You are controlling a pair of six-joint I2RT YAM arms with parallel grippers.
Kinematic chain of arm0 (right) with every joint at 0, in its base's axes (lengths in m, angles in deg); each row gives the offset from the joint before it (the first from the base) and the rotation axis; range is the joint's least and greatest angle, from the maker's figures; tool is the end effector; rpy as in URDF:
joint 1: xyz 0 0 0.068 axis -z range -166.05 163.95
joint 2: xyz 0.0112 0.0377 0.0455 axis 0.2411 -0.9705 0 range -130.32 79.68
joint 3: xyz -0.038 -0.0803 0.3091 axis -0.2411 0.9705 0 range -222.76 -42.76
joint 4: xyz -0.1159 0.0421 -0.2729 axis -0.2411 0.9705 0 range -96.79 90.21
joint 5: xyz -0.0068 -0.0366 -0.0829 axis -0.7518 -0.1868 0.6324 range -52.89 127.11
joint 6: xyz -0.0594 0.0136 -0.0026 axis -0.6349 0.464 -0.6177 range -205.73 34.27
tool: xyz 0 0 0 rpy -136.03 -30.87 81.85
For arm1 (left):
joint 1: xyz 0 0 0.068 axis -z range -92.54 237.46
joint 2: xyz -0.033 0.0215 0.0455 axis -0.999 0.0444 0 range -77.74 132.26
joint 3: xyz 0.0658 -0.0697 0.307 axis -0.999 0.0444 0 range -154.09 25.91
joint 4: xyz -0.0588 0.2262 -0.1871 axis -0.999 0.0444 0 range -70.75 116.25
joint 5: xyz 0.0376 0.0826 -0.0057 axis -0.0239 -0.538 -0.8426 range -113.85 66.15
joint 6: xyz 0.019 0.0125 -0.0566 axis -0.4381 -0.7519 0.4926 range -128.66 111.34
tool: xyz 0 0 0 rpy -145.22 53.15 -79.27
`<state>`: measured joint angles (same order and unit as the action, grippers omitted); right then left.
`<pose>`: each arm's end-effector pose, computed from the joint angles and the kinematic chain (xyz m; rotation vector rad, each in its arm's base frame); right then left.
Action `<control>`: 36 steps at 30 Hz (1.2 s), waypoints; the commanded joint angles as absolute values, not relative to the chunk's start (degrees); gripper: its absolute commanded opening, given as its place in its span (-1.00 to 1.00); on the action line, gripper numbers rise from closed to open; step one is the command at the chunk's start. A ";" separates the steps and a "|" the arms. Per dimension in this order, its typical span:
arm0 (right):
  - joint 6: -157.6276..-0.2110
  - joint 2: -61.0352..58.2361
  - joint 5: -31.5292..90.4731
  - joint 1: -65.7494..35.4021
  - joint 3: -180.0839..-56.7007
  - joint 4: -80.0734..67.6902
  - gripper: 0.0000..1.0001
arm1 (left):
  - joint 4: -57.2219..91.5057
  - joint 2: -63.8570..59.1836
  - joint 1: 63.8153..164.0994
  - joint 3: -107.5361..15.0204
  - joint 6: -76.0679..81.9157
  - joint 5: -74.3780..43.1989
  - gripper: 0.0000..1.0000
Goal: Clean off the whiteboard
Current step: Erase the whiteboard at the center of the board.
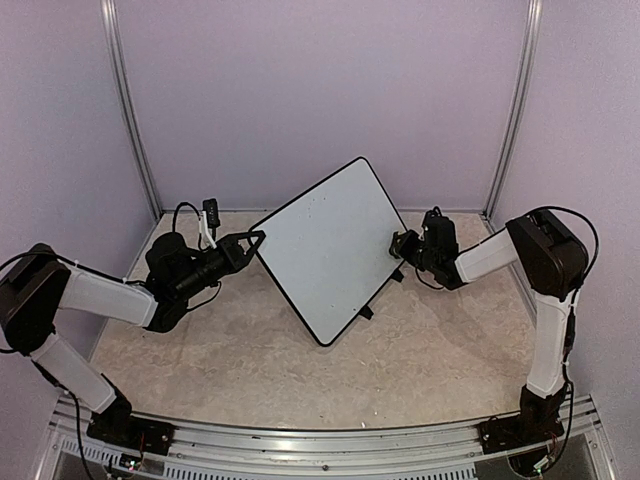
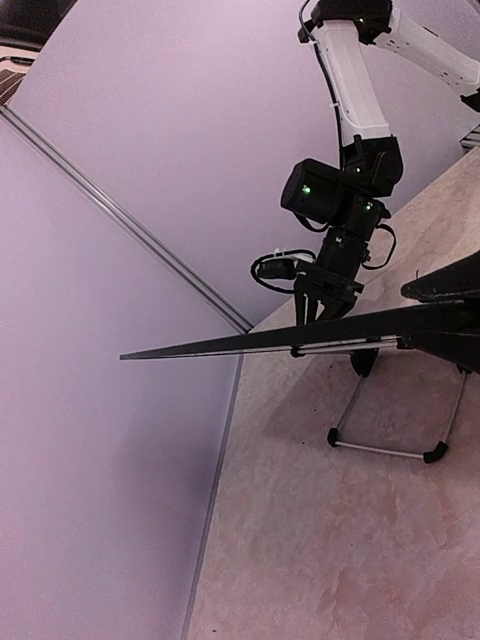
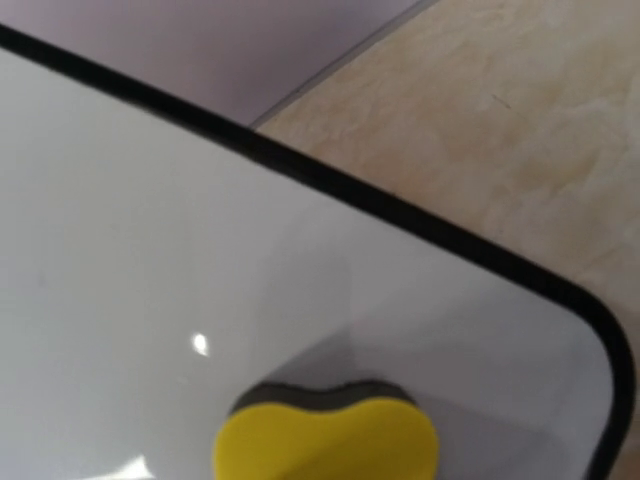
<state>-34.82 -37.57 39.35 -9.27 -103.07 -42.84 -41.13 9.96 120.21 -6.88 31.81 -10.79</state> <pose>0.4431 0.1882 0.1439 0.5111 1.9594 0.8091 0.2789 -0.1917 0.2399 0.0925 1.5952 -1.1859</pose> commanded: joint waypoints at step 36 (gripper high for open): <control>-40.39 -37.43 35.94 -25.14 -99.60 -54.35 -1.00 | -47.11 8.56 121.82 -7.22 31.16 -1.26 -1.00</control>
<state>-39.69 -36.67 42.30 -20.48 -99.51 -53.57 -41.20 9.85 119.99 -6.88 31.77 -12.21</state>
